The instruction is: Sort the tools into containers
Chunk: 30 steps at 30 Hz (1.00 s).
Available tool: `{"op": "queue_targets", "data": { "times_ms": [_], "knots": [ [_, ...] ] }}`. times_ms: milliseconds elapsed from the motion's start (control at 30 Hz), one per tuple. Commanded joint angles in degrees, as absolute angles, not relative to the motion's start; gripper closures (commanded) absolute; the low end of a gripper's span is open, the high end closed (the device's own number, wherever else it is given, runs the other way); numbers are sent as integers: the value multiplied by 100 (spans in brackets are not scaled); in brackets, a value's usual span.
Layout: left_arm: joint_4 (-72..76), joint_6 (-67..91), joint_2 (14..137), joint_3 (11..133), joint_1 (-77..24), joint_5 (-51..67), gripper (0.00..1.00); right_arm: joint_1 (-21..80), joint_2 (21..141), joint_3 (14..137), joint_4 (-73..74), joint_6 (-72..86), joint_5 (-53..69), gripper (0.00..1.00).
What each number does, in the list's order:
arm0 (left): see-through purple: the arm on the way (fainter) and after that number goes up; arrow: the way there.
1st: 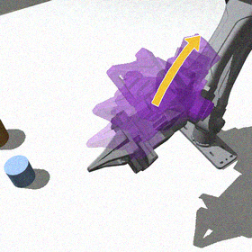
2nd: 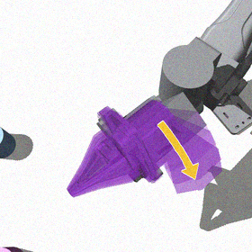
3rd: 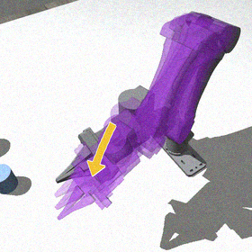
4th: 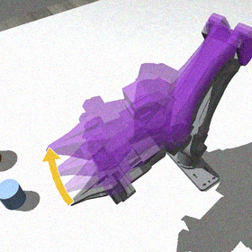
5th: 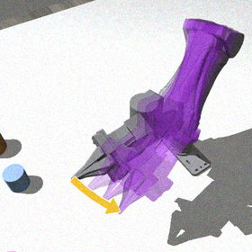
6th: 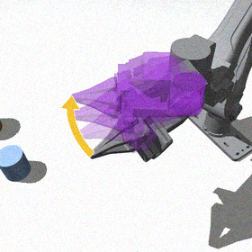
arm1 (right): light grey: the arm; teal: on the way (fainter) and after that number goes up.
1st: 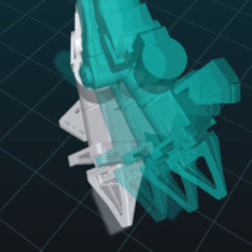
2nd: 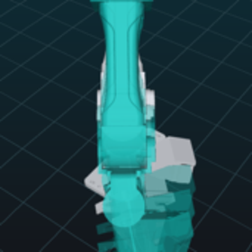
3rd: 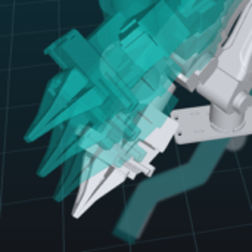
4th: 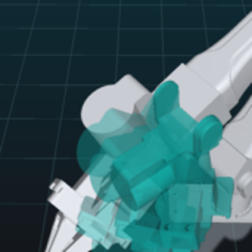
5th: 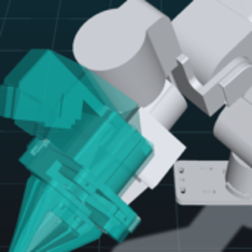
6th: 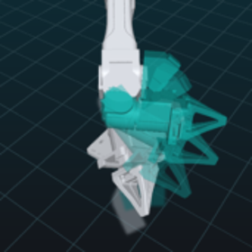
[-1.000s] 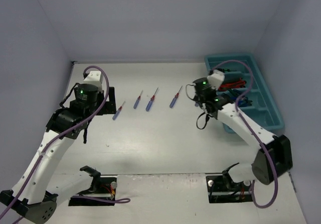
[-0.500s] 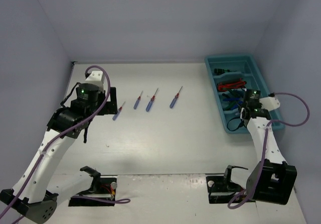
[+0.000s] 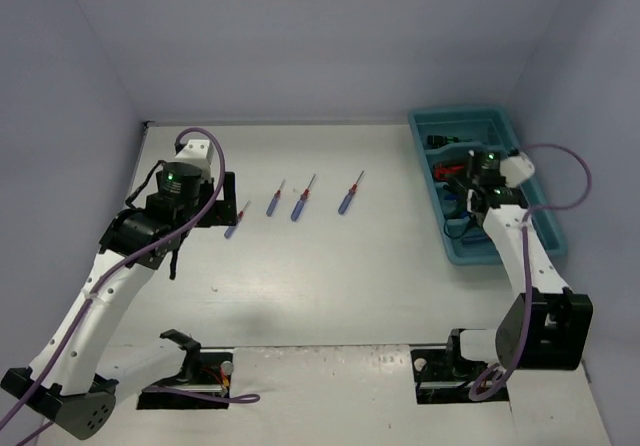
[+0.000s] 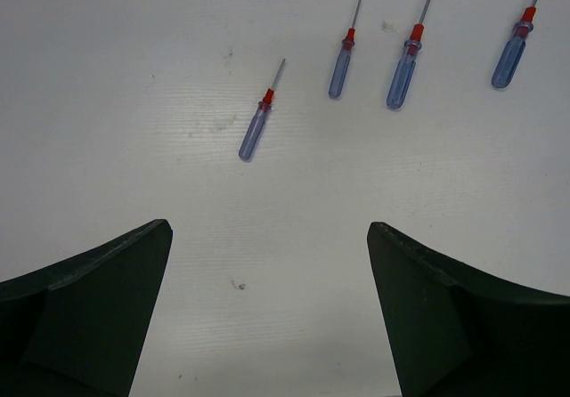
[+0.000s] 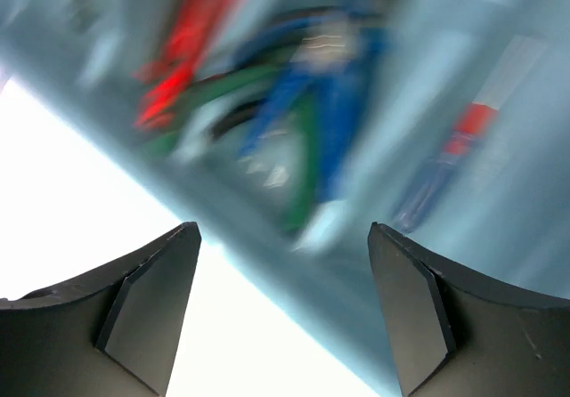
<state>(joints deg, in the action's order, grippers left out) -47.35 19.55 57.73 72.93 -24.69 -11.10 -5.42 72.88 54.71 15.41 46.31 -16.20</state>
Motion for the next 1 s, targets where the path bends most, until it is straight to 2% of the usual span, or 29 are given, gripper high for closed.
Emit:
{"op": "queue_targets", "data": {
  "times_ms": [0, 133, 333, 767, 867, 967],
  "knots": [
    [-4549, 1947, 5836, 7554, -2474, -1027, 10, 813, 8053, 6661, 1139, 3532, -2002, 27],
    [-4570, 1952, 5768, 7519, -2477, -1058, 10, 1893, 9001, 7419, 1143, 3326, -2298, 27],
    [-4595, 2016, 5499, 7360, -2443, -1099, 10, 2484, 10302, 8255, 1144, 3566, -2199, 27],
    [-4749, 2103, 5247, 7163, -2435, -1151, 10, 2938, 12317, 9503, 1148, 3738, -2309, 31],
    [-4763, 2109, 5239, 7171, -2435, -1143, 10, 2961, 12468, 9493, 1143, 3837, -2302, 37],
    [-4768, 2109, 5225, 7181, -2435, -1160, 10, 2988, 12524, 9421, 1147, 3876, -2325, 52]
  ]
}}
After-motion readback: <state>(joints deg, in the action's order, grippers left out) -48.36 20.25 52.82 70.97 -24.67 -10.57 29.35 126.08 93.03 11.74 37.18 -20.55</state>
